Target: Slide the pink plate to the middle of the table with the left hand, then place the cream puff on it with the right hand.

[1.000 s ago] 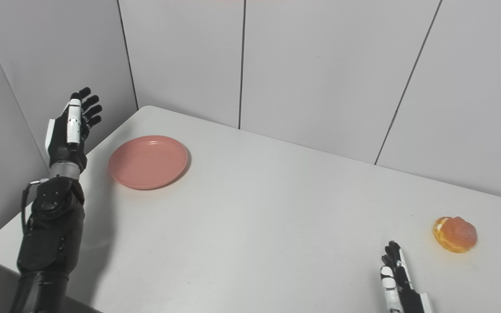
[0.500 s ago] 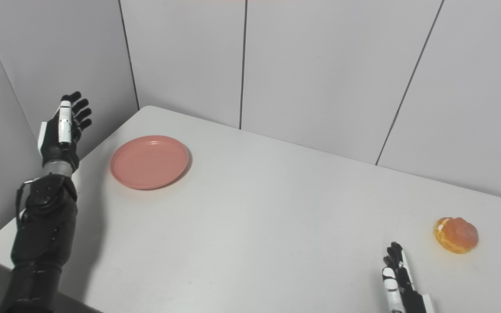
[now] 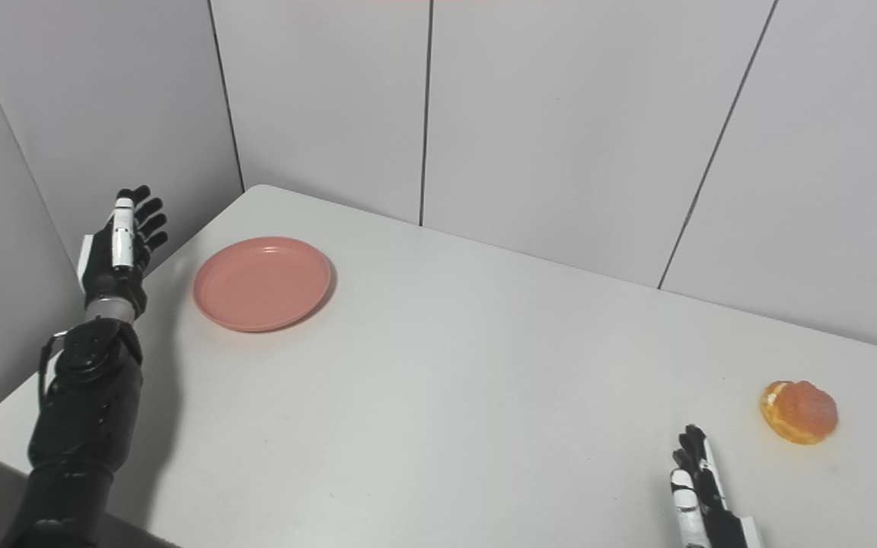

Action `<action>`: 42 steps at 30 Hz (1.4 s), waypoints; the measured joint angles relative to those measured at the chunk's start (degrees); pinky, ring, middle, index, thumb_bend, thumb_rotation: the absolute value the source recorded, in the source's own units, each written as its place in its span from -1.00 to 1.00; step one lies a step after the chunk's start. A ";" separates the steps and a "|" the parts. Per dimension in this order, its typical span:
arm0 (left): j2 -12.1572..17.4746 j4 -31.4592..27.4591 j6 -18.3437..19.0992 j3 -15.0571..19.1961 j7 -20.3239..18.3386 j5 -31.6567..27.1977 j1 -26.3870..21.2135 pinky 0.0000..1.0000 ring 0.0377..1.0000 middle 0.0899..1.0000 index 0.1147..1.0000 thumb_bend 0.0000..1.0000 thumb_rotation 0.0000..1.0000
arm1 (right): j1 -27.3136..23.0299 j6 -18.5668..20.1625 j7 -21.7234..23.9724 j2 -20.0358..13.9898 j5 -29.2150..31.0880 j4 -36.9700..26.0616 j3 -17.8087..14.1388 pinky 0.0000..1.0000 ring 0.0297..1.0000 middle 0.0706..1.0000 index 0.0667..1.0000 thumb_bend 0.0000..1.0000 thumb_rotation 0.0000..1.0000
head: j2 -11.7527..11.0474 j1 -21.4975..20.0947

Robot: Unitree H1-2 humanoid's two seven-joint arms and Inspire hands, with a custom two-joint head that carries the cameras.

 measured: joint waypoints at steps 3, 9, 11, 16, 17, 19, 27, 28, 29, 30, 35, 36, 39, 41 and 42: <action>0.08 1.08 -0.63 -0.17 0.00 0.00 -0.20 0.72 0.72 0.70 0.64 -0.23 1.00 | 0.00 0.00 -0.02 0.00 -0.01 -0.01 -0.01 0.97 0.94 0.96 0.97 -0.78 1.00 | 0.09 0.09; 0.15 3.62 -0.92 -0.44 0.01 0.09 -0.74 0.69 0.70 0.68 0.63 -0.26 1.00 | 0.09 0.00 -0.13 0.00 -0.27 -0.11 0.00 0.95 0.93 0.94 0.96 -0.76 1.00 | 0.18 0.00; 0.23 3.97 -0.93 -0.63 0.01 0.15 -0.80 0.69 0.70 0.68 0.63 -0.26 1.00 | 0.09 0.00 -0.16 0.01 -0.25 -0.11 -0.01 0.95 0.94 0.95 0.96 -0.76 1.00 | 0.18 0.00; 0.39 6.01 -1.65 -0.55 0.00 -0.18 -1.49 0.71 0.72 0.70 0.64 -0.28 1.00 | 0.09 -0.01 -0.14 0.00 -0.21 -0.10 0.00 0.97 0.95 0.96 0.97 -0.77 1.00 | 0.18 -0.09; 0.39 6.39 -1.92 -0.53 0.00 -0.25 -1.56 0.70 0.72 0.70 0.64 -0.29 1.00 | 0.09 -0.01 -0.14 0.00 -0.19 -0.10 0.00 0.97 0.95 0.96 0.97 -0.77 1.00 | 0.18 -0.09; 0.40 7.79 -2.87 -0.53 0.00 -0.26 -1.88 0.69 0.71 0.69 0.62 -0.29 1.00 | 0.11 0.00 -0.14 0.00 -0.20 -0.12 0.00 0.97 0.95 0.96 0.97 -0.77 1.00 | 0.18 -0.18; 0.95 13.01 -3.29 -0.74 0.00 -0.26 -3.31 0.70 0.71 0.69 0.64 -0.28 1.00 | 0.16 0.00 -0.14 0.00 -0.11 -0.20 -0.01 0.95 0.94 0.95 0.96 -0.76 1.00 | 0.26 -0.18; 1.07 13.72 -3.61 -0.80 0.00 -0.26 -3.45 0.69 0.71 0.69 0.64 -0.28 1.00 | 0.17 0.00 -0.14 0.00 -0.12 -0.21 -0.01 0.95 0.94 0.95 0.96 -0.75 1.00 | 0.26 -0.26; 1.24 14.31 -4.13 -0.85 0.00 -0.25 -3.56 0.69 0.71 0.69 0.65 -0.28 1.00 | 0.17 -0.01 -0.16 0.01 -0.13 -0.21 -0.01 0.95 0.93 0.95 0.96 -0.75 1.00 | 0.26 -0.26; 1.45 14.81 -4.48 -0.98 0.00 -0.25 -3.63 0.69 0.71 0.69 0.65 -0.28 1.00 | 0.17 -0.01 -0.18 0.00 -0.13 -0.21 -0.01 0.95 0.94 0.95 0.96 -0.75 1.00 | 0.26 -0.26; 1.87 16.47 -5.91 -1.11 0.00 -0.27 -4.03 0.67 0.69 0.68 0.63 -0.30 1.00 | 0.20 0.00 -0.18 -0.06 -0.13 -0.22 -0.02 0.95 0.94 0.96 0.97 -0.74 1.00 | 0.35 -0.09; 1.87 16.52 -5.94 -1.11 0.00 -0.27 -4.04 0.66 0.69 0.67 0.63 -0.30 1.00 | 0.20 0.00 -0.18 -0.06 -0.13 -0.24 -0.02 0.95 0.94 0.95 0.96 -0.74 1.00 | 0.35 -0.09; 1.87 16.63 -5.94 -1.28 0.00 -0.28 -4.11 0.65 0.69 0.68 0.64 -0.28 1.00 | 0.28 0.00 -0.20 -0.07 -0.14 -0.32 -0.03 0.95 0.94 0.96 0.97 -0.75 1.00 | 0.35 0.00; 1.87 16.62 -5.94 -1.40 0.00 -0.28 -4.12 0.65 0.69 0.68 0.64 -0.28 1.00 | 0.32 0.00 -0.17 -0.14 -0.16 -0.37 -0.02 0.96 0.95 0.96 0.97 -0.74 1.00 | 0.53 -0.09; 1.87 16.62 -5.94 -1.44 0.00 -0.28 -4.12 0.65 0.69 0.68 0.64 -0.28 1.00 | 0.36 0.00 -0.14 -0.18 -0.16 -0.41 -0.01 0.96 0.95 0.96 0.97 -0.73 1.00 | 0.53 -0.09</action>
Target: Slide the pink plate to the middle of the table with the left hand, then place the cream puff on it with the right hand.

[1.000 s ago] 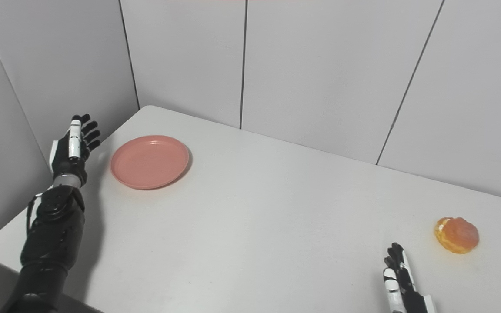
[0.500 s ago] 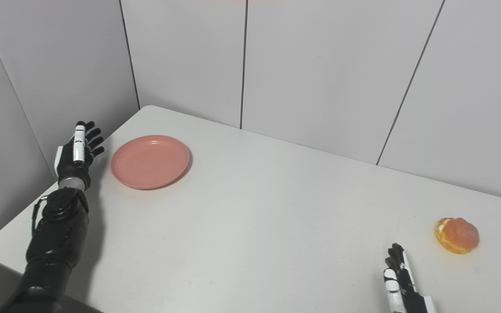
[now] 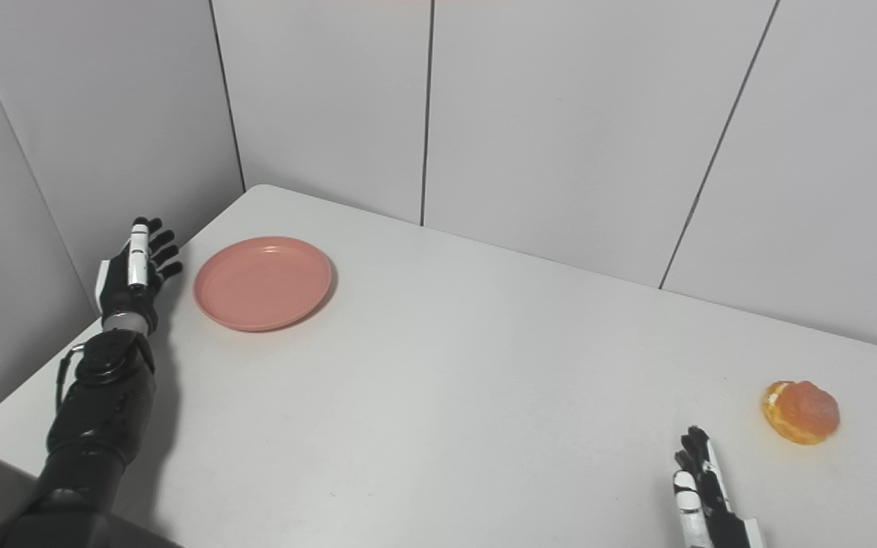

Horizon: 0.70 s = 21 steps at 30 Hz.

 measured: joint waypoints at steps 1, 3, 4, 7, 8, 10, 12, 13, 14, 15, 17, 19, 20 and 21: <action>0.00 0.00 0.00 -0.01 0.00 -0.02 -0.03 0.65 0.70 0.69 0.65 -0.28 1.00 | 0.07 0.00 0.01 -0.03 0.01 -0.05 0.00 0.96 0.95 0.96 0.97 -0.74 1.00 | 0.00 0.00; 0.00 0.27 0.01 -0.06 0.00 -0.18 -0.27 0.65 0.69 0.68 0.64 -0.29 1.00 | 0.18 0.00 0.00 -0.04 0.04 -0.13 -0.01 0.96 0.94 0.95 0.96 -0.76 1.00 | 0.09 -0.09; 0.00 0.61 0.01 -0.15 0.00 -0.23 -0.57 0.64 0.68 0.68 0.64 -0.29 1.00 | 0.22 0.00 -0.01 -0.04 0.04 -0.15 -0.03 0.96 0.94 0.95 0.96 -0.77 1.00 | 0.09 -0.09; 0.18 1.99 -0.02 -0.79 0.21 0.09 -1.61 0.64 0.66 0.65 0.60 -0.30 0.98 | 0.25 0.00 -0.01 -0.05 0.01 -0.19 -0.03 0.97 0.96 0.96 0.97 -0.78 1.00 | 0.09 -0.09; 0.22 2.62 -0.11 -0.86 0.38 0.12 -2.04 0.64 0.66 0.64 0.59 -0.30 0.95 | 0.27 0.00 0.02 -0.08 0.01 -0.22 -0.01 0.97 0.96 0.97 0.98 -0.77 1.00 | 0.09 -0.09; 0.30 3.51 -0.22 -0.92 0.49 0.09 -2.81 0.64 0.65 0.63 0.58 -0.31 0.91 | 0.31 0.00 0.06 -0.10 0.02 -0.25 0.02 0.97 0.96 0.96 0.98 -0.76 1.00 | 0.18 -0.09; 0.29 4.09 -0.30 -1.00 0.49 0.06 -3.31 0.63 0.63 0.61 0.56 -0.33 0.88 | 0.33 0.00 0.06 -0.09 0.02 -0.29 0.02 0.97 0.95 0.96 0.97 -0.75 1.00 | 0.26 -0.26; 0.29 4.36 -0.34 -1.01 0.49 0.05 -3.49 0.63 0.64 0.62 0.57 -0.33 0.92 | 0.35 0.00 0.06 -0.09 0.02 -0.32 0.03 0.97 0.96 0.96 0.97 -0.75 1.00 | 0.26 -0.26; 0.29 4.72 -0.47 -1.11 0.49 0.05 -3.69 0.63 0.64 0.62 0.57 -0.34 0.93 | 0.38 0.00 0.06 -0.09 0.07 -0.34 0.02 0.97 0.96 0.97 0.97 -0.75 1.00 | 0.26 -0.26; 0.30 4.91 -0.65 -1.36 0.49 0.06 -3.77 0.63 0.65 0.63 0.58 -0.34 0.97 | 0.40 0.00 0.07 -0.08 0.18 -0.35 0.00 0.98 0.96 0.97 0.98 -0.75 1.00 | 0.44 -0.35; 0.29 4.98 -0.98 -2.05 0.48 0.09 -3.77 0.63 0.65 0.64 0.58 -0.33 0.99 | 0.44 0.03 0.14 -0.07 0.44 -0.40 -0.03 0.97 0.95 0.97 0.97 -0.76 1.00 | 0.53 -0.44; 0.29 4.98 -1.11 -2.83 0.48 0.12 -3.77 0.61 0.64 0.62 0.56 -0.35 1.00 | 0.63 0.20 0.14 0.00 0.69 -0.71 -0.08 0.97 0.95 0.97 0.98 -0.77 1.00 | 0.70 -0.53; 0.28 5.17 -1.30 -3.27 0.48 0.14 -3.80 0.61 0.64 0.62 0.56 -0.36 1.00 | 0.73 0.39 0.15 0.03 0.70 -0.95 -0.08 0.97 0.96 0.97 0.98 -0.77 1.00 | 0.70 -0.61; 0.25 5.62 -1.53 -3.60 0.48 0.17 -3.93 0.61 0.64 0.63 0.56 -0.37 1.00 | 0.79 0.51 0.16 0.02 0.70 -1.05 -0.06 0.97 0.96 0.97 0.98 -0.76 1.00 | 0.79 -0.79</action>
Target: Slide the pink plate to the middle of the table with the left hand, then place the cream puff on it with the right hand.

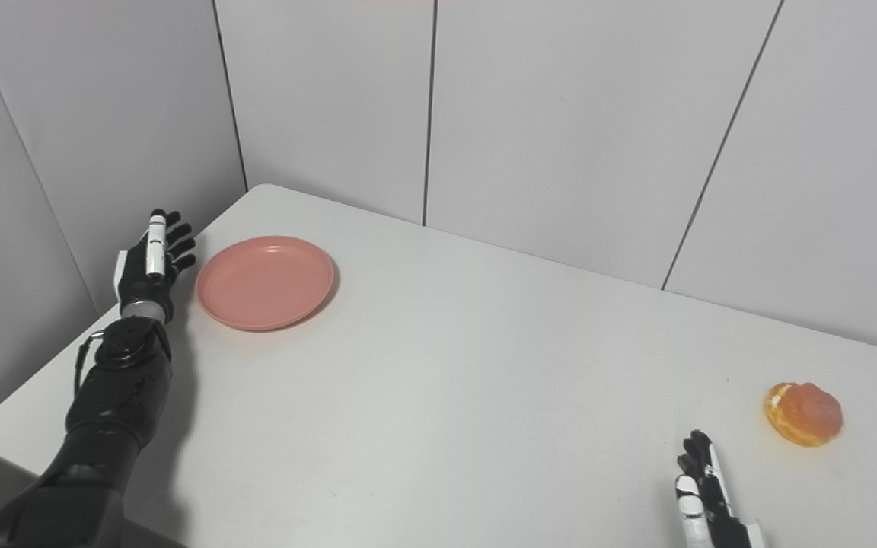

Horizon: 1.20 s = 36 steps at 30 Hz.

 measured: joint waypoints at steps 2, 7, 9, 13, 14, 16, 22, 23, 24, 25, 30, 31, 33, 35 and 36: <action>-0.04 1.60 -0.83 -0.33 0.00 -0.04 -0.70 0.61 0.64 0.63 0.56 -0.40 1.00 | 0.03 0.34 0.01 -0.01 0.00 -0.14 -0.01 0.98 0.96 0.98 0.99 -0.76 1.00 | 0.00 0.00; -0.10 4.20 -2.36 -0.88 -1.20 -0.92 -2.07 0.63 0.67 0.67 0.63 -0.29 1.00 | 0.04 0.52 -0.03 0.01 0.00 -0.27 -0.03 0.96 0.94 0.96 0.97 -0.73 1.00 | 0.26 -0.27; -0.18 4.71 -2.71 -1.00 -2.09 -1.44 -2.17 0.65 0.67 0.67 0.64 -0.25 1.00 | 0.04 0.52 -0.04 0.03 0.02 -0.29 -0.03 0.97 0.95 0.96 0.98 -0.72 1.00 | 0.44 -0.35; -0.20 7.10 -4.95 -1.23 -2.75 -1.83 -2.68 0.63 0.65 0.65 0.60 -0.27 1.00 | 0.15 0.53 -0.03 0.04 0.00 -0.37 -0.02 0.97 0.94 0.96 0.97 -0.73 1.00 | 0.70 -0.53; -0.20 7.85 -5.52 -1.31 -2.77 -1.85 -2.94 0.63 0.66 0.66 0.61 -0.27 1.00 | 0.21 0.54 -0.05 0.05 0.00 -0.41 -0.02 0.97 0.94 0.96 0.97 -0.72 1.00 | 0.70 -0.53; -0.19 8.72 -6.05 -1.53 -3.03 -2.04 -3.40 0.64 0.67 0.67 0.61 -0.24 1.00 | 0.22 0.57 -0.05 0.10 -0.01 -0.44 -0.02 0.97 0.94 0.95 0.97 -0.71 1.00 | 0.79 -0.62; -0.48 8.19 -6.10 -2.67 -5.20 -2.74 -3.23 0.66 0.68 0.67 0.61 -0.18 1.00 | 0.22 0.58 -0.19 0.12 -0.19 -0.47 -0.02 0.95 0.93 0.95 0.96 -0.70 1.00 | 0.88 -0.88; -0.62 7.83 -6.09 -2.81 -5.29 -2.89 -3.11 0.66 0.68 0.67 0.61 -0.18 1.00 | 0.22 0.59 -0.19 0.13 -0.32 -0.49 -0.01 0.95 0.93 0.95 0.96 -0.70 1.00 | 0.97 -0.97; -0.78 7.57 -6.09 -2.97 -5.80 -3.13 -2.97 0.66 0.68 0.66 0.60 -0.19 1.00 | 0.23 0.59 -0.21 0.13 -0.46 -0.51 -0.01 0.95 0.93 0.94 0.95 -0.71 1.00 | 0.97 -0.97; -0.90 7.55 -6.09 -3.11 -6.29 -3.24 -2.96 0.65 0.67 0.66 0.60 -0.20 1.00 | 0.23 0.61 -0.24 0.14 -0.53 -0.53 -0.01 0.94 0.93 0.94 0.95 -0.71 1.00 | 0.97 -0.97; -2.26 4.68 -4.00 -3.95 -8.13 -3.90 -2.66 0.67 0.68 0.67 0.61 -0.20 1.00 | 0.23 1.27 -0.34 0.33 -0.55 -0.93 -0.02 0.96 0.93 0.94 0.96 -0.73 1.00 | 1.23 -1.50; -2.53 3.59 -3.24 -4.32 -8.51 -3.88 -2.35 0.67 0.68 0.67 0.61 -0.20 1.00 | 0.22 1.45 -0.35 0.43 -0.55 -1.06 0.00 0.96 0.93 0.94 0.96 -0.73 1.00 | 1.23 -1.50; -3.09 1.88 -2.19 -4.69 -8.92 -3.88 -1.69 0.62 0.65 0.63 0.57 -0.22 1.00 | 0.23 1.60 -0.28 0.54 -0.55 -1.15 0.08 0.97 0.94 0.95 0.96 -0.70 1.00 | 1.23 -1.58; -3.68 0.25 -1.26 -4.91 -9.02 -3.87 -1.17 0.60 0.64 0.62 0.56 -0.24 1.00 | 0.27 1.62 -0.28 0.49 -0.60 -1.15 0.08 0.96 0.93 0.95 0.96 -0.68 1.00 | 1.32 -1.67; -3.91 -0.53 -0.60 -5.03 -9.07 -3.87 -0.98 0.62 0.64 0.63 0.57 -0.24 1.00 | 0.27 1.62 -0.28 0.49 -0.71 -1.16 0.09 0.95 0.92 0.94 0.95 -0.69 1.00 | 1.32 -1.67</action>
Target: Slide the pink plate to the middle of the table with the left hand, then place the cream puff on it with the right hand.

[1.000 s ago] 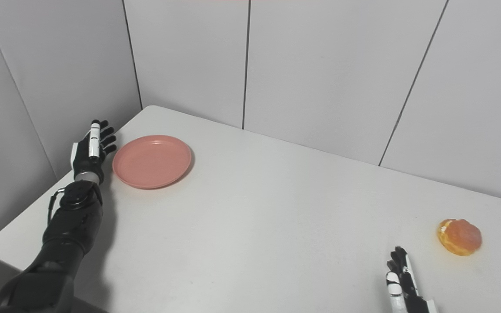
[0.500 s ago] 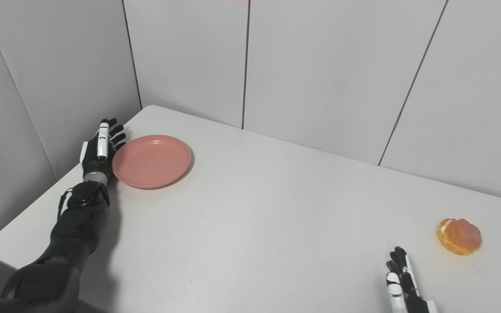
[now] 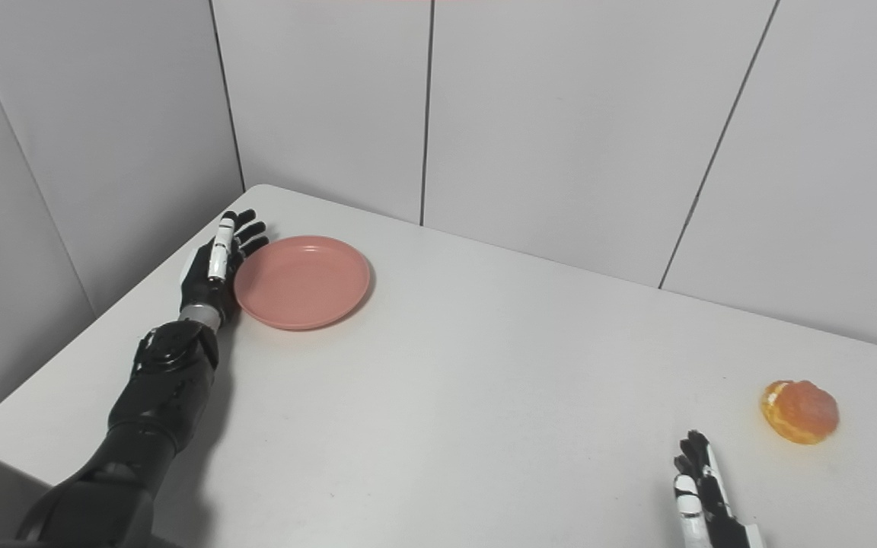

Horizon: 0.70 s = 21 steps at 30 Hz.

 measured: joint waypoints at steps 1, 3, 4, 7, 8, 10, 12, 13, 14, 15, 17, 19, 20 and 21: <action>-0.19 -0.55 0.70 -0.18 -0.20 0.00 0.11 0.62 0.64 0.63 0.58 -0.24 1.00 | 0.01 0.00 -0.03 0.03 -0.08 -0.02 -0.01 0.95 0.92 0.94 0.95 -0.69 1.00 | 0.00 -0.26; -0.54 -1.71 1.97 -0.52 -0.38 -0.02 0.26 0.64 0.65 0.63 0.58 -0.23 1.00 | 0.01 0.00 -0.14 0.06 -0.22 -0.05 0.01 0.95 0.93 0.94 0.95 -0.70 1.00 | 0.09 -0.88; -0.70 -2.53 2.66 -0.64 -0.45 -0.04 0.51 0.64 0.65 0.64 0.58 -0.22 1.00 | 0.01 0.00 -0.15 0.07 -0.26 -0.05 0.02 0.95 0.93 0.94 0.96 -0.69 1.00 | 0.09 -0.88; -1.55 -5.87 4.79 -1.01 -0.47 -0.06 1.55 0.65 0.66 0.65 0.59 -0.22 1.00 | 0.01 0.00 -0.22 0.09 -0.52 -0.05 0.07 0.95 0.93 0.95 0.96 -0.68 1.00 | 0.26 -1.32; -1.95 -6.67 5.38 -1.26 -0.51 -0.06 1.85 0.65 0.66 0.65 0.59 -0.22 1.00 | 0.01 0.00 -0.27 0.13 -0.63 -0.05 0.08 0.95 0.93 0.95 0.96 -0.68 1.00 | 0.26 -1.32; -2.73 -8.17 6.09 -1.63 -0.64 -0.06 2.30 0.66 0.67 0.66 0.60 -0.22 1.00 | 0.01 0.01 -0.32 0.35 -0.68 -0.06 0.12 0.95 0.94 0.95 0.96 -0.66 1.00 | 0.35 -1.58; -3.26 -8.81 6.69 -2.13 -1.45 -0.06 2.36 0.66 0.67 0.66 0.60 -0.17 1.00 | 0.02 0.22 -0.40 0.65 -0.70 -0.18 0.19 0.93 0.93 0.95 0.96 -0.65 1.00 | 0.53 -2.10; -3.52 -9.21 6.97 -2.31 -1.64 -0.05 2.36 0.66 0.67 0.66 0.59 -0.18 1.00 | 0.04 0.28 -0.41 0.75 -0.71 -0.30 0.20 0.93 0.93 0.95 0.96 -0.65 1.00 | 0.53 -2.11; -3.93 -9.62 7.20 -2.44 -1.67 -0.04 2.36 0.66 0.67 0.65 0.59 -0.19 1.00 | 0.04 0.32 -0.40 0.79 -0.73 -0.38 0.25 0.93 0.93 0.95 0.95 -0.64 1.00 | 0.70 -2.46; -4.21 -9.95 7.45 -2.56 -1.71 -0.04 2.37 0.66 0.67 0.65 0.59 -0.19 1.00 | 0.04 0.32 -0.41 0.80 -0.82 -0.38 0.31 0.93 0.93 0.95 0.95 -0.64 1.00 | 0.70 -2.46; -4.62 -10.38 7.83 -2.77 -1.83 -0.02 2.37 0.65 0.66 0.65 0.59 -0.20 1.00 | 0.04 0.31 -0.41 0.83 -0.95 -0.38 0.42 0.92 0.92 0.94 0.95 -0.63 1.00 | 0.70 -2.55; -5.21 -11.47 8.69 -3.17 -1.84 -0.01 2.60 0.66 0.66 0.65 0.60 -0.22 1.00 | 0.04 0.31 -0.44 0.84 -1.19 -0.38 0.45 0.91 0.92 0.93 0.94 -0.60 1.00 | 0.88 -3.42; -5.66 -12.22 8.92 -3.45 -1.84 0.07 2.93 0.66 0.66 0.65 0.60 -0.22 1.00 | 0.04 0.31 -0.55 0.86 -1.34 -0.38 0.45 0.91 0.91 0.93 0.93 -0.60 1.00 | 0.88 -3.43; -6.01 -12.73 9.06 -3.87 -1.86 0.11 3.14 0.66 0.66 0.65 0.60 -0.22 1.00 | 0.04 0.32 -0.65 0.92 -1.38 -0.39 0.45 0.91 0.91 0.93 0.93 -0.60 1.00 | 0.97 -3.60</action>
